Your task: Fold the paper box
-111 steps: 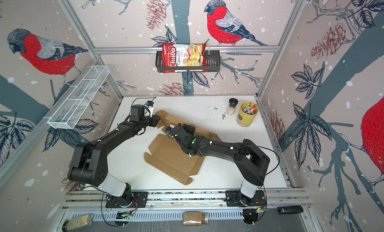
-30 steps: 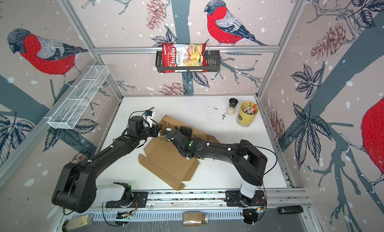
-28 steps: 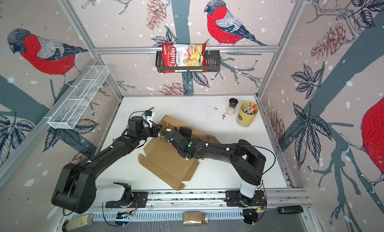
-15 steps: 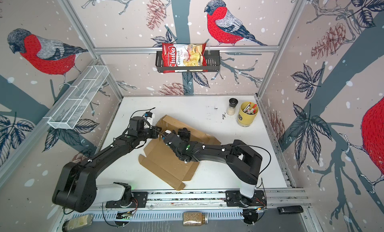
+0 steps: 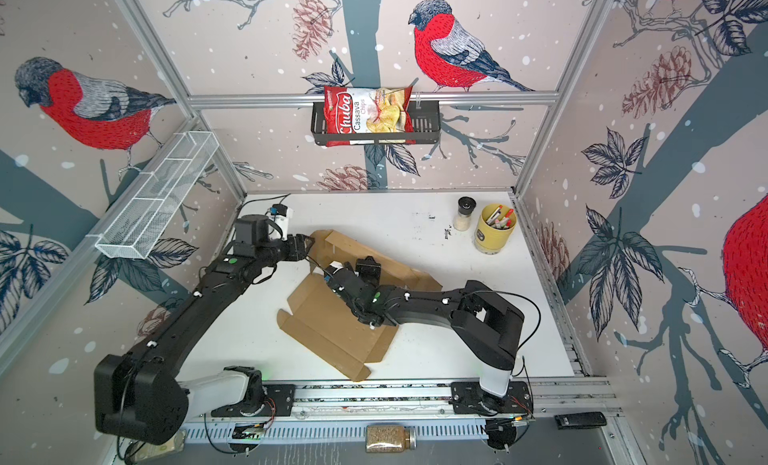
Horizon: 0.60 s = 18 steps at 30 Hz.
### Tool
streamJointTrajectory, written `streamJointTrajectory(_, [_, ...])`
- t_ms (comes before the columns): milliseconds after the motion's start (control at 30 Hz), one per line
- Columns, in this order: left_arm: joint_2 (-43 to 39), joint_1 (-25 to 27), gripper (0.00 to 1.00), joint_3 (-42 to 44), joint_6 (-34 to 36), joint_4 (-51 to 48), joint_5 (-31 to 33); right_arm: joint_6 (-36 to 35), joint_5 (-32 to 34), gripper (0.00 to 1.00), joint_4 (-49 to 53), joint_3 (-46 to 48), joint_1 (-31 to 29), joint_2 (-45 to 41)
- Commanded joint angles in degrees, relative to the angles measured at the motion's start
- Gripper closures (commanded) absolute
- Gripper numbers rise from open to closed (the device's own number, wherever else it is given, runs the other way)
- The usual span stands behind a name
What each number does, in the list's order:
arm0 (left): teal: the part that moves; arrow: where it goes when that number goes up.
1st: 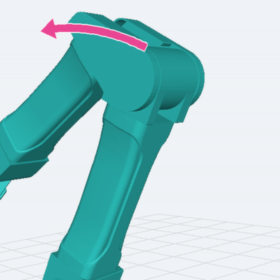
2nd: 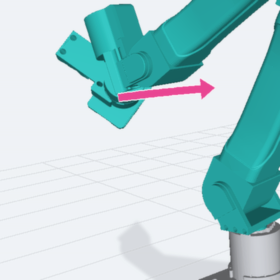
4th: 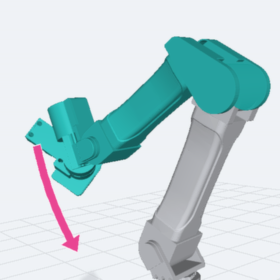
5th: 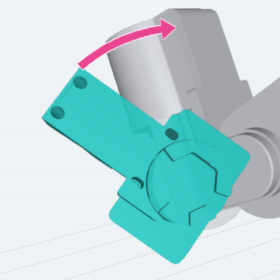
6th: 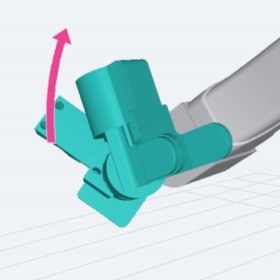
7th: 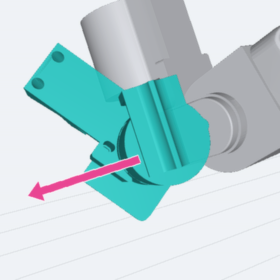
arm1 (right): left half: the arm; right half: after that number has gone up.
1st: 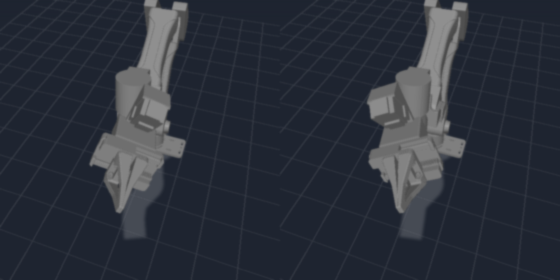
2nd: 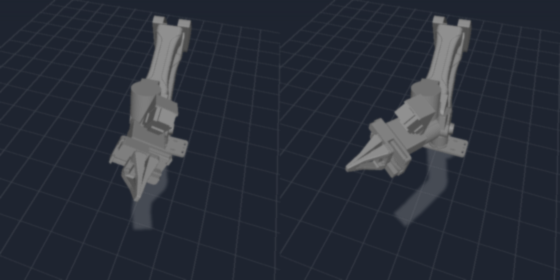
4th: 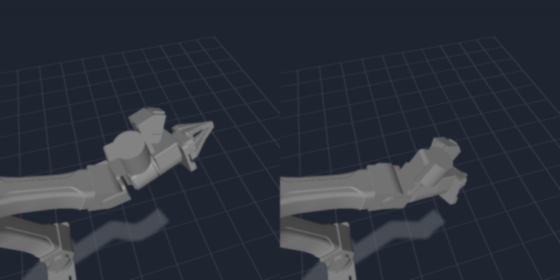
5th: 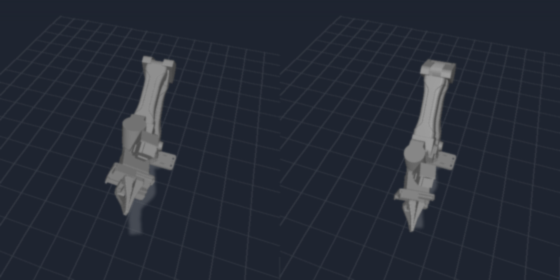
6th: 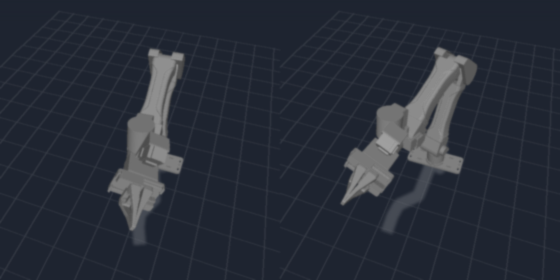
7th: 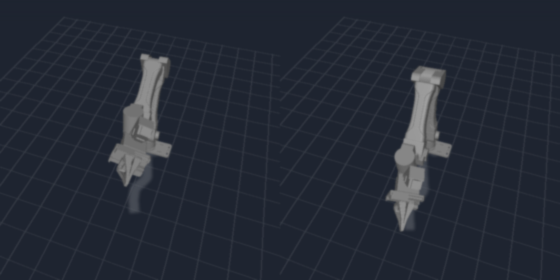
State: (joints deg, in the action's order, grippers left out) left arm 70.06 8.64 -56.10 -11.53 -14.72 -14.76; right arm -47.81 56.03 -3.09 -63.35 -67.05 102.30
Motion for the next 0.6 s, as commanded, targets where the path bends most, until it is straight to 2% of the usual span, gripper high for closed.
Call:
streamJointTrajectory(0, [2.4, -2.7, 0.35, -3.8, 0.9, 2.1, 2.2, -0.1, -5.5, 1.00, 6.1, 0.6, -0.3, 0.3])
streamJointTrajectory(100, [9.9, -5.1, 0.35, -7.9, 0.7, 3.6, 0.0, -0.1, -5.7, 1.00, 5.9, 0.4, -0.5, 0.2])
streamJointTrajectory(267, [24.8, -5.6, 0.36, -15.9, 2.6, 2.0, -4.3, -0.6, -5.8, 1.00, 5.6, 0.3, -0.6, 0.0])
streamJointTrajectory(333, [30.7, -5.9, 0.38, -20.5, 5.1, -2.4, -9.7, -0.6, -6.0, 1.00, 5.4, 0.3, -0.5, -0.4])
streamJointTrajectory(400, [35.0, -5.8, 0.44, -23.2, 5.7, -6.2, -15.7, -0.7, -6.1, 1.00, 5.4, 0.5, -0.4, -0.6])
streamJointTrajectory(467, [34.5, -5.6, 0.46, -21.2, 5.6, -5.3, -18.4, -0.7, -6.1, 1.00, 5.3, 0.5, -0.3, -0.8])
streamJointTrajectory(567, [30.3, -5.7, 0.46, -16.5, 6.1, -3.5, -19.1, -0.7, -6.3, 1.00, 5.2, 0.6, 0.0, -0.9])
